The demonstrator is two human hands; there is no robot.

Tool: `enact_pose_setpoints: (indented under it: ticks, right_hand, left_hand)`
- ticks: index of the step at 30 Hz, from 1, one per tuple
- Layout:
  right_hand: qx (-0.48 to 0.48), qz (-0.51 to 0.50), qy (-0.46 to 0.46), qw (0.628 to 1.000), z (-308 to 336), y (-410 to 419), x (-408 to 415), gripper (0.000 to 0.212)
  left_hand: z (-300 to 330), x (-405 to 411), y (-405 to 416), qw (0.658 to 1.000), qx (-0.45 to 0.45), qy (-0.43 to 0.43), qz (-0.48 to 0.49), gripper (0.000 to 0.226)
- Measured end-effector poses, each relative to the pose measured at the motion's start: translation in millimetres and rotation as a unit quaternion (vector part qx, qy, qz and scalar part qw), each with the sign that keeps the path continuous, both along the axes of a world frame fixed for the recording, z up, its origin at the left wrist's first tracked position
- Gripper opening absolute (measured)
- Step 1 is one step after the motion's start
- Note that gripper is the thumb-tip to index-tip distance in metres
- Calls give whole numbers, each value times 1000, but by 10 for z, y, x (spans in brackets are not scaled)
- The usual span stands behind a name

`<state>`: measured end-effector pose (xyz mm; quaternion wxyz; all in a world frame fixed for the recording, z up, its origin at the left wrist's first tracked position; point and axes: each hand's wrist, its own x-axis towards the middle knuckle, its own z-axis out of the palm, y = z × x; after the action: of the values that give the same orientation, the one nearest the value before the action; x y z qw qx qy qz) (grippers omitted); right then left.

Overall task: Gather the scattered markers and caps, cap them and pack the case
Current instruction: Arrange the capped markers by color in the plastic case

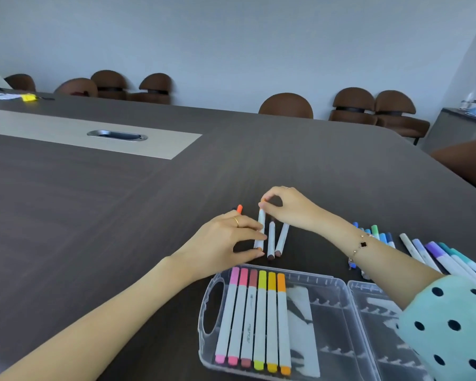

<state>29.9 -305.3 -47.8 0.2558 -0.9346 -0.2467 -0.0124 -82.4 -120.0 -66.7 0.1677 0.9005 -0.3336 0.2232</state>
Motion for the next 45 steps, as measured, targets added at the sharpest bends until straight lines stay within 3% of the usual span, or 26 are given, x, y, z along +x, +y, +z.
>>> enact_pose_setpoints:
  ticks: [7, 16, 29, 36, 40, 45]
  right_hand:
    - [23, 29, 17, 999, 148, -327, -798, 23]
    - [-13, 46, 62, 997, -158, -647, -1371, 21]
    - [49, 21, 90, 995, -248, -621, -1429, 30]
    - [33, 12, 102, 994, -289, -572, -1353, 35]
    - [-18, 15, 120, 993, -207, -565, -1282, 39]
    - [9, 20, 202, 979, -95, -531, -1184, 35]
  left_hand:
    - [142, -668, -317, 998, 1, -15, -63, 28]
    - [-143, -1206, -447, 993, -4, 98, -64, 34]
    - [11, -1124, -513, 984, 40, 154, -79, 27]
    - [-76, -1018, -472, 977, 46, 200, -55, 46]
    - [-82, -1016, -465, 978, 43, 189, -73, 41]
    - [-30, -1022, -491, 977, 23, 177, -112, 24]
